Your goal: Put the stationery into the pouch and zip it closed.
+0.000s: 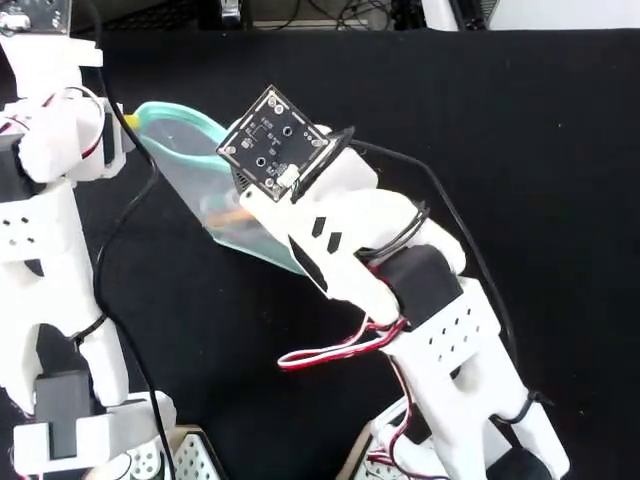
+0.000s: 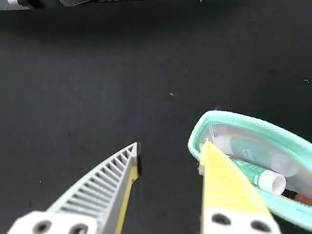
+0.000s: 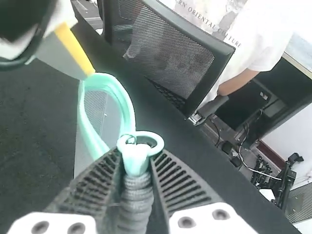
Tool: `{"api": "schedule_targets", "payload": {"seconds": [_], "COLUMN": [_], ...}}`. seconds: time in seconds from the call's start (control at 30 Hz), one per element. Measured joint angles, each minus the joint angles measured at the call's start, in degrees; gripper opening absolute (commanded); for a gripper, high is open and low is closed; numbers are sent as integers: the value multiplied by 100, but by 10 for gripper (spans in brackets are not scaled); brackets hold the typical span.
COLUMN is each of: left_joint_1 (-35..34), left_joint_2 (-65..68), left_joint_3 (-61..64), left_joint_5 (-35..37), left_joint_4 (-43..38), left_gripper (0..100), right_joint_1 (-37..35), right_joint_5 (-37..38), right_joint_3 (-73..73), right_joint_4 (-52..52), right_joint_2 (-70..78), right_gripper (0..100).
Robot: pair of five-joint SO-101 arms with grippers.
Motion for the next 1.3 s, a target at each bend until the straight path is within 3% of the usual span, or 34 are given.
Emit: {"api": "schedule_targets", "payload": {"seconds": [0.17, 0.4, 0.5, 0.63, 0.8, 0.87, 1.0, 1.13, 1.3], "left_joint_1": [-44, 325, 633, 774, 369, 211, -79, -158, -158], "left_joint_2": [-932, -2734, -3367, -3886, -4352, -4580, -5231, -6127, -7516], "left_joint_3": [527, 3305, 4642, 6637, 8598, 9055, 9257, 9257, 9029], "left_joint_5": [-70, -527, -563, -132, 677, 835, 914, 923, 695], "left_joint_4": [211, -70, -1020, -2919, -5327, -5802, -5811, -5073, -4026], "left_gripper": [216, 216, 218, 221, 221, 222, 222, 223, 299], "right_joint_1": [0, 0, -44, -422, -774, -800, -809, -844, -835], "right_joint_5": [0, 0, 0, 0, 18, 18, 18, 18, 18], "right_joint_3": [-9, -9, -9, -9, -9, -9, -9, -9, -9], "right_joint_4": [0, -53, -62, -18, 53, 53, 53, 53, 53], "right_joint_2": [0, 9, 18, 18, 18, 18, 18, 18, 35], "right_gripper": [12, 12, 12, 12, 12, 12, 12, 12, 12]}}
